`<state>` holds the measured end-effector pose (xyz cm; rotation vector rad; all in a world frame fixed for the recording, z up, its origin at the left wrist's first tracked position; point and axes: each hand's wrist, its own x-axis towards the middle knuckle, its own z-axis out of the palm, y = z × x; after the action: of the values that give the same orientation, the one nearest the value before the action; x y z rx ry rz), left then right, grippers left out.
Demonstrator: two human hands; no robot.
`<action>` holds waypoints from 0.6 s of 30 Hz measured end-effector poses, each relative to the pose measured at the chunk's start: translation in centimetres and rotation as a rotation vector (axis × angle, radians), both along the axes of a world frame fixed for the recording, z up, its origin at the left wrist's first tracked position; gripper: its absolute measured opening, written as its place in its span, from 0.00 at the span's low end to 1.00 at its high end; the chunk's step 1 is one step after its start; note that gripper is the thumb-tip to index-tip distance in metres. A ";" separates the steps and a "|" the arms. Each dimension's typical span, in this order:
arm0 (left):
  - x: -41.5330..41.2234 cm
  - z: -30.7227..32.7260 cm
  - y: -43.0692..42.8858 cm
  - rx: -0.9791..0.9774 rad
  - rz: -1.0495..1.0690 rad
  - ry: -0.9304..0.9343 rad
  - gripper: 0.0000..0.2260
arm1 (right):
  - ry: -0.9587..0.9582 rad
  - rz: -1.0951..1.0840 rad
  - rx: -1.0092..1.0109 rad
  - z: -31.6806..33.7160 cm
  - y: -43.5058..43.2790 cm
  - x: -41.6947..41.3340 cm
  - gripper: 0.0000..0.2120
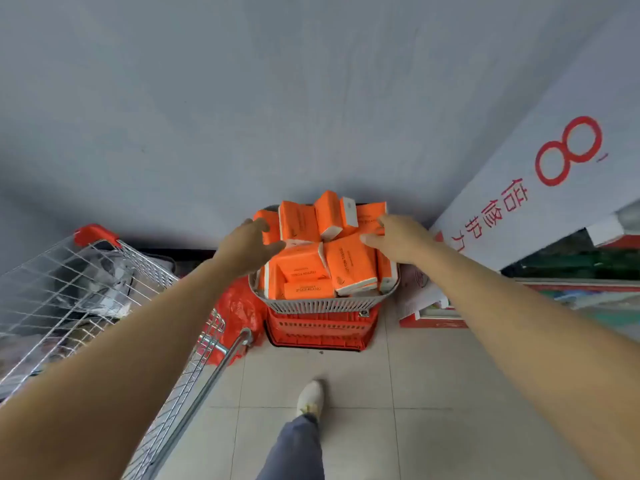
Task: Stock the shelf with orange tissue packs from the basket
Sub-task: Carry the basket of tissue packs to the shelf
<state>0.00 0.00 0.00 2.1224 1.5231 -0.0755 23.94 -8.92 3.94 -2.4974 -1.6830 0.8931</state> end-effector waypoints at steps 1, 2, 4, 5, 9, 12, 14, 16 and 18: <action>0.3 -0.8 0.6 -0.033 0.037 0.009 0.27 | 0.019 -0.025 -0.009 -1.1 0.7 0.2 0.24; 0.6 -1.6 1.3 -0.056 0.076 0.030 0.30 | 0.028 -0.055 -0.011 -2.2 1.2 0.7 0.26; 1.1 -3.3 2.0 -0.122 0.135 0.067 0.35 | 0.065 -0.109 -0.036 -4.5 2.1 1.4 0.34; 1.4 -4.4 2.4 -0.138 0.161 0.084 0.37 | 0.073 -0.137 -0.051 -5.9 2.5 1.8 0.41; 1.9 -7.3 3.5 -0.239 0.311 0.119 0.47 | 0.096 -0.263 -0.119 -11.5 3.6 3.9 0.58; 2.1 -8.8 4.1 -0.372 0.423 0.077 0.51 | 0.207 -0.401 -0.166 -11.9 3.7 3.7 0.55; 2.2 -9.5 4.7 -0.465 0.487 0.007 0.53 | 0.272 -0.460 -0.228 -12.5 3.9 3.9 0.50; 2.4 -10.0 5.1 -0.525 0.523 -0.047 0.53 | 0.328 -0.496 -0.233 -13.5 4.2 4.3 0.48; 2.6 -10.4 5.5 -0.578 0.560 -0.106 0.52 | 0.366 -0.512 -0.230 -14.2 4.7 4.5 0.48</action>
<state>2.64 5.50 -10.37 1.1990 1.7171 -0.1751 28.44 -4.22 -10.26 -2.4982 -0.8205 1.4125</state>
